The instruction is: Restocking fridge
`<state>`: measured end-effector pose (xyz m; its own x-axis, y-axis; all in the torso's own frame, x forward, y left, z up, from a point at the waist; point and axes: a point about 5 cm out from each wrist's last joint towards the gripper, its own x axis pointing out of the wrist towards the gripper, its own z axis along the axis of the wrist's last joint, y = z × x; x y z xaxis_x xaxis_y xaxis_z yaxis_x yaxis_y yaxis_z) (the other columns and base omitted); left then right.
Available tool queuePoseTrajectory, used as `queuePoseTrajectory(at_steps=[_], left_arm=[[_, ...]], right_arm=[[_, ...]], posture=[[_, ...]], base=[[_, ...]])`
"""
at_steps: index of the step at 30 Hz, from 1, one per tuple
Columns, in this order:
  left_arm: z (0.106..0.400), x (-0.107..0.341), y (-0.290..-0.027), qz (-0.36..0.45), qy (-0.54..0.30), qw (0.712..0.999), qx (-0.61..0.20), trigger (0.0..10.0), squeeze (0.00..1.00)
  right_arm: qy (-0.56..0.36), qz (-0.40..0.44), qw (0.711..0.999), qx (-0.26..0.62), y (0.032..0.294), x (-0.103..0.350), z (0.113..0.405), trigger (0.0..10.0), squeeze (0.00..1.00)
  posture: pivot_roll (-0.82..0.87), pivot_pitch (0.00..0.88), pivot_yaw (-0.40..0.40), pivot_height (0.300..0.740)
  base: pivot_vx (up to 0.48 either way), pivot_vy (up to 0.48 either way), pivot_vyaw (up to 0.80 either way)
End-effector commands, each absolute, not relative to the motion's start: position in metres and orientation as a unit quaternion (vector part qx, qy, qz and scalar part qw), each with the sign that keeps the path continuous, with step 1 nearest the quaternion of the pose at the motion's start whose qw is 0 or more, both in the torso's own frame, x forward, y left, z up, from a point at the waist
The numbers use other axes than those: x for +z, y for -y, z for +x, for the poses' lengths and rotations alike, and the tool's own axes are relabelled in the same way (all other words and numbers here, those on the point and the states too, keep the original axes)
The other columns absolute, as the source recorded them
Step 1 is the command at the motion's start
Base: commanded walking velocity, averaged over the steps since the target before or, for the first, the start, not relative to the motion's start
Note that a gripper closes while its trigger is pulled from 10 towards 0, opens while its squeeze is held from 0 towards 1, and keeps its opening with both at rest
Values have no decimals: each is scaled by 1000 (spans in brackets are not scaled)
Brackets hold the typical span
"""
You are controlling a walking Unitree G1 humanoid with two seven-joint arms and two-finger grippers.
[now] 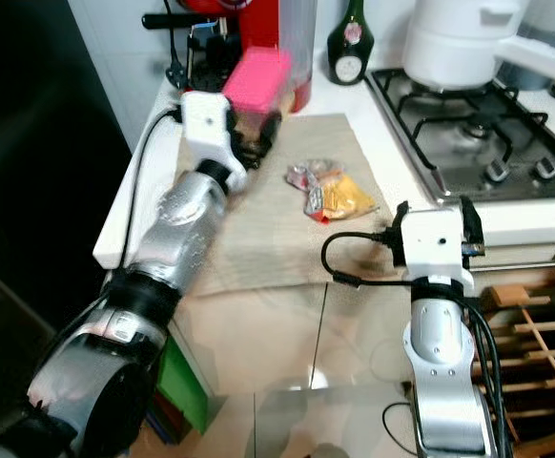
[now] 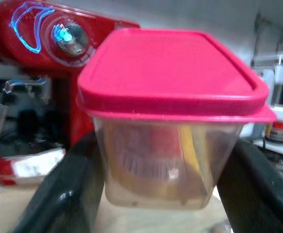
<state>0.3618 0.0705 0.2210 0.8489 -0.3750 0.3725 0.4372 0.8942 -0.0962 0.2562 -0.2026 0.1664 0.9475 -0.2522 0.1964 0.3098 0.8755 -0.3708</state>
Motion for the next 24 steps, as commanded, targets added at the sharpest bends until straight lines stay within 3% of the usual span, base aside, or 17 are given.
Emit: queuePoseTrajectory(at_steps=[1,4,5,6,17,24], left_arm=[[354,238,-84,-108,211,947,-217,0,0],[345,239,-102,-82,226,952,-192,0,0],[335,235,-114,-34,231,957,-172,0,0],[330,232,-118,-18,227,960,-161,10000,0],[321,227,-107,-3,205,965,-163,10000,0],[322,224,-106,-8,184,967,-176,10000,0]], right_arm=[[79,-188,969,-141,202,168,262,10000,0],[79,-178,971,-139,203,168,270,10000,0],[81,-168,973,-135,200,167,276,10000,0],[83,-165,974,-128,196,168,280,10000,0],[108,-159,976,-102,182,173,298,10000,0],[116,-153,975,-116,185,175,299,10000,0]], posture=[[-174,0,63,740],[-136,0,47,740],[-111,0,33,740],[-99,0,26,740],[-73,0,27,740],[-93,0,49,740]], base=[[0,0,0],[0,0,0],[0,0,0],[0,0,0],[0,0,0],[-380,0,0]])
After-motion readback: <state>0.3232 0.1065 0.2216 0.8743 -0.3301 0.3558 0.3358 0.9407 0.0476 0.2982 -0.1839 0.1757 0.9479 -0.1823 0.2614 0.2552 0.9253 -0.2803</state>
